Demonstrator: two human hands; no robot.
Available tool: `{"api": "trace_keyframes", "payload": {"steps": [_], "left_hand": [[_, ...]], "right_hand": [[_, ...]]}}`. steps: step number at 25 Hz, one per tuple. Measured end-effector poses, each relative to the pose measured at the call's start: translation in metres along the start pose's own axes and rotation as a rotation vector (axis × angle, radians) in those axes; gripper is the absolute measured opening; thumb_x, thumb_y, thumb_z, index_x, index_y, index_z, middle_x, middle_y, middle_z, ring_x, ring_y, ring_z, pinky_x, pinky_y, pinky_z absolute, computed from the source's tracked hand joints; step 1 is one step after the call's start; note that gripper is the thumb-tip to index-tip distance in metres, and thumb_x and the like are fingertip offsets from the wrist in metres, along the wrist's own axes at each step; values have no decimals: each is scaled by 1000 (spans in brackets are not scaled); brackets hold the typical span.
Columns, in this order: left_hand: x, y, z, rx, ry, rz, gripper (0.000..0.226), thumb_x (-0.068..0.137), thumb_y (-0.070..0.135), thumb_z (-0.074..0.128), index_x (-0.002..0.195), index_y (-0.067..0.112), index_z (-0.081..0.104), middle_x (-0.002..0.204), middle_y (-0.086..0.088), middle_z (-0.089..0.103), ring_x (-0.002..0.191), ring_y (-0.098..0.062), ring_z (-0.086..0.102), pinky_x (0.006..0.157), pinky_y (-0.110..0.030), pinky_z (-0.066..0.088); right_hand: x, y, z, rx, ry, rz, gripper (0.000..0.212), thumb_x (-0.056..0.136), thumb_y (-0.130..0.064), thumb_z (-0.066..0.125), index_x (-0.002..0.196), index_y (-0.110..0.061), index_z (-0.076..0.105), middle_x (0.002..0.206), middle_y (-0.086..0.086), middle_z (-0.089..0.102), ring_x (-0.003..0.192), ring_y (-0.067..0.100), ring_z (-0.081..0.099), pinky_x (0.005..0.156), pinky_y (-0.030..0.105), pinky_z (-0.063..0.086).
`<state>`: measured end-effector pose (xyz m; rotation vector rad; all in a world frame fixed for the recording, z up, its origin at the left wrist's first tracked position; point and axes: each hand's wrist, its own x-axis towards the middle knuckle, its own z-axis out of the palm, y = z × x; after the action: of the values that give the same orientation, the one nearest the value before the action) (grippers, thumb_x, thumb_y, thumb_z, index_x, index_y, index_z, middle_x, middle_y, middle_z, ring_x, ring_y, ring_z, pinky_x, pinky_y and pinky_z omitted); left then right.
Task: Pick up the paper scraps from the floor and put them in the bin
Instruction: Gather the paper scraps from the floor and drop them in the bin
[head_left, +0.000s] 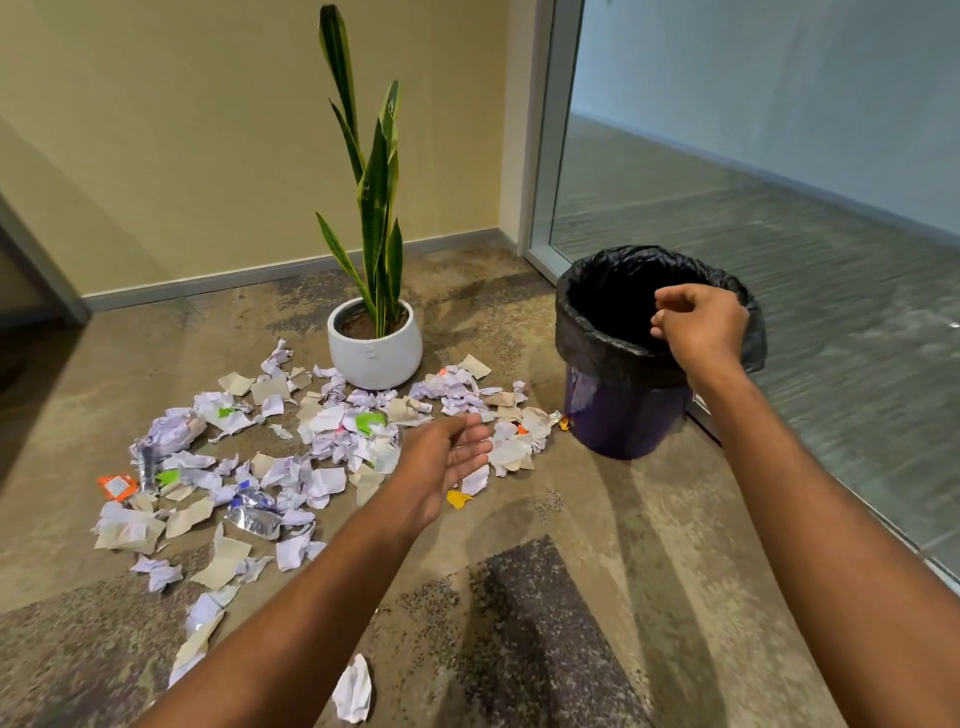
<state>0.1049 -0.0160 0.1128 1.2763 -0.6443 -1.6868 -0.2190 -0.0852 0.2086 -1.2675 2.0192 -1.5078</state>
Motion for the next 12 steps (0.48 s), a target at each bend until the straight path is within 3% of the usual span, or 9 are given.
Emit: {"api": "trace_keyframes", "payload": {"steps": [3, 6, 9, 12], "left_hand": [[-2, 1, -15, 44, 28, -8, 26, 105, 20, 57, 116, 5, 75, 101, -11, 81, 102, -30, 78, 99, -45, 62], [-10, 3, -34, 121, 35, -29, 26, 102, 17, 58, 121, 6, 73, 97, -9, 78, 86, -25, 72, 93, -44, 61], [-19, 4, -64, 280, 73, -100, 28, 100, 12, 55, 124, 8, 70, 94, -7, 74, 87, -25, 61, 76, -38, 58], [-24, 4, -104, 500, 139, -141, 24, 98, 13, 62, 120, 9, 72, 100, -13, 76, 83, -24, 66, 76, -38, 55]], "right_hand": [[-14, 0, 3, 87, 33, -15, 32, 91, 3, 69, 85, -28, 79, 83, -1, 79, 74, 13, 79, 72, 34, 68], [-48, -7, 22, 117, -20, -70, 35, 91, 0, 68, 84, -32, 78, 80, -3, 79, 73, 12, 78, 70, 29, 67], [-95, -10, 62, 91, -177, -95, 27, 89, -4, 73, 87, -29, 81, 78, -5, 79, 71, 15, 78, 71, 34, 67], [-145, -3, 103, 56, -398, -94, 17, 89, -6, 77, 95, -21, 84, 81, -4, 80, 76, 20, 79, 77, 40, 67]]}}
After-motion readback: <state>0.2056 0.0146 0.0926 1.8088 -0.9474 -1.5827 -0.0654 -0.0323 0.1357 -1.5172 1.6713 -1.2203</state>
